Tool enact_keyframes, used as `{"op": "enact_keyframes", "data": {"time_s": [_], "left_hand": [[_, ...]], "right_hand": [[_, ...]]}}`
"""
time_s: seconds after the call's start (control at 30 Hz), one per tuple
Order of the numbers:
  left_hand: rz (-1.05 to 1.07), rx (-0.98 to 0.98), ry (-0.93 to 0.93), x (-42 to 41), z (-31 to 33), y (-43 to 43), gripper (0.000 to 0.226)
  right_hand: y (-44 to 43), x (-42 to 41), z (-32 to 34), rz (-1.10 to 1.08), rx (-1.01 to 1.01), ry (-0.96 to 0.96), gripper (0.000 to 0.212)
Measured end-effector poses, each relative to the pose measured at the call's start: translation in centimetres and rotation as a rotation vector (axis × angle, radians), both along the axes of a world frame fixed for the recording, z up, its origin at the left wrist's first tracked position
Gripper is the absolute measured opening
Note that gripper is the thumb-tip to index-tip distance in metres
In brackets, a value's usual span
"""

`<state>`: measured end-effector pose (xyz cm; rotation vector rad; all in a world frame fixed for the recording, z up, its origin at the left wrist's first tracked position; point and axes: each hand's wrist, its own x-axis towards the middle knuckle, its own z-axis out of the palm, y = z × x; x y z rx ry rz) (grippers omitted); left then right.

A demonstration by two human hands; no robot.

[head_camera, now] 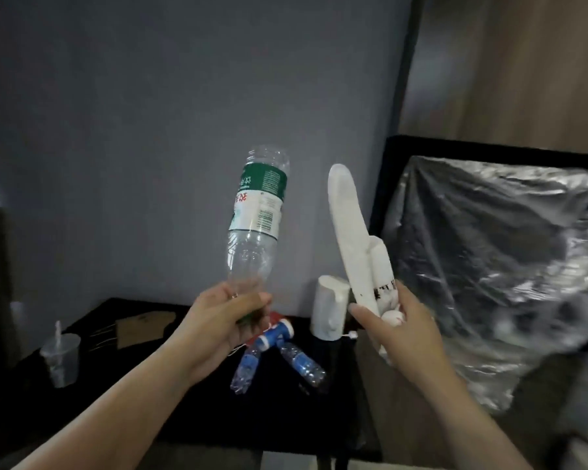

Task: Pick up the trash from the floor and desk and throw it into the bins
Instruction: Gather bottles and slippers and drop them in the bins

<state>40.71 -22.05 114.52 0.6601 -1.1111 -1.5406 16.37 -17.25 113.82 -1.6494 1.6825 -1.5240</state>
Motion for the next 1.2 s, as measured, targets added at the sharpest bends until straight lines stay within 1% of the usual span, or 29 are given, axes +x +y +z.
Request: {"op": "enact_keyframes", "data": {"time_s": [0.03,0.1,0.17,0.23,0.27,0.3,0.37,0.4,0.53,0.63,0.73,0.77,0.83,0.87,0.97,1.1,1.17,1.2], "left_hand": [[-0.039,-0.028,-0.026,-2.8,0.4,-0.1,0.024],[-0.113,-0.099,-0.088,-8.5,1.0,0.2,0.028],[-0.192,-0.17,-0.125,-14.5,1.3,1.0,0.037],[-0.259,-0.21,-0.119,-20.5,1.6,2.6,0.041],[-0.291,-0.217,-0.107,-23.4,1.6,3.5,0.043],[-0.322,-0.219,-0.098,-26.3,1.6,4.4,0.045],[-0.379,-0.228,-0.085,-31.6,1.6,6.3,0.046],[-0.409,-0.236,-0.075,-34.1,1.6,7.2,0.044],[-0.53,-0.247,-0.027,-43.6,1.7,10.7,0.023],[-0.595,-0.243,0.009,-49.9,1.8,12.6,0.027],[-0.656,-0.232,0.037,-54.7,1.4,13.5,0.033],[-0.684,-0.224,0.038,-56.6,1.0,13.5,0.032],[-0.73,-0.206,0.041,-60.4,0.4,13.1,0.034],[-0.748,-0.204,0.042,-62.3,0.2,12.7,0.035],[-0.79,-0.194,0.036,-68.0,-0.7,10.5,0.035],[-0.873,-0.203,0.017,-75.4,-0.9,6.1,0.044],[-0.904,-0.198,-0.003,-79.4,-0.7,3.9,0.042],[-0.918,-0.205,-0.015,-81.4,-0.8,3.0,0.042]], "right_hand": [[1.4,-2.4,0.5,-0.046,-0.014,0.0,0.027],[4.3,-7.4,1.2,-0.137,-0.033,0.029,0.031],[7.2,-12.4,1.6,-0.237,-0.038,0.042,0.042],[10.2,-17.7,1.8,-0.344,-0.032,0.082,0.055],[11.8,-20.1,2.1,-0.392,-0.025,0.093,0.058],[13.4,-22.4,2.3,-0.431,-0.017,0.095,0.054],[16.7,-26.4,2.8,-0.492,-0.007,0.097,0.038],[18.2,-28.1,3.0,-0.524,-0.02,0.102,0.036],[23.7,-35.2,2.8,-0.7,-0.006,0.101,0.033],[26.7,-39.8,2.3,-0.801,0.004,0.1,0.044],[28.2,-43.1,1.8,-0.853,-0.023,0.045,0.03],[28.4,-44.7,1.2,-0.882,-0.013,0.043,0.034],[28.4,-48.0,0.2,-0.955,0.011,0.06,0.052],[28.2,-49.7,-0.2,-0.988,0.019,0.064,0.057],[27.1,-54.1,-0.9,-1.063,0.027,0.072,0.06],[24.5,-59.8,-0.7,-1.136,0.035,0.061,0.055],[23.2,-63.0,-0.5,-1.197,0.057,0.062,0.061],[22.6,-64.6,-0.6,-1.22,0.055,0.069,0.06]]}}
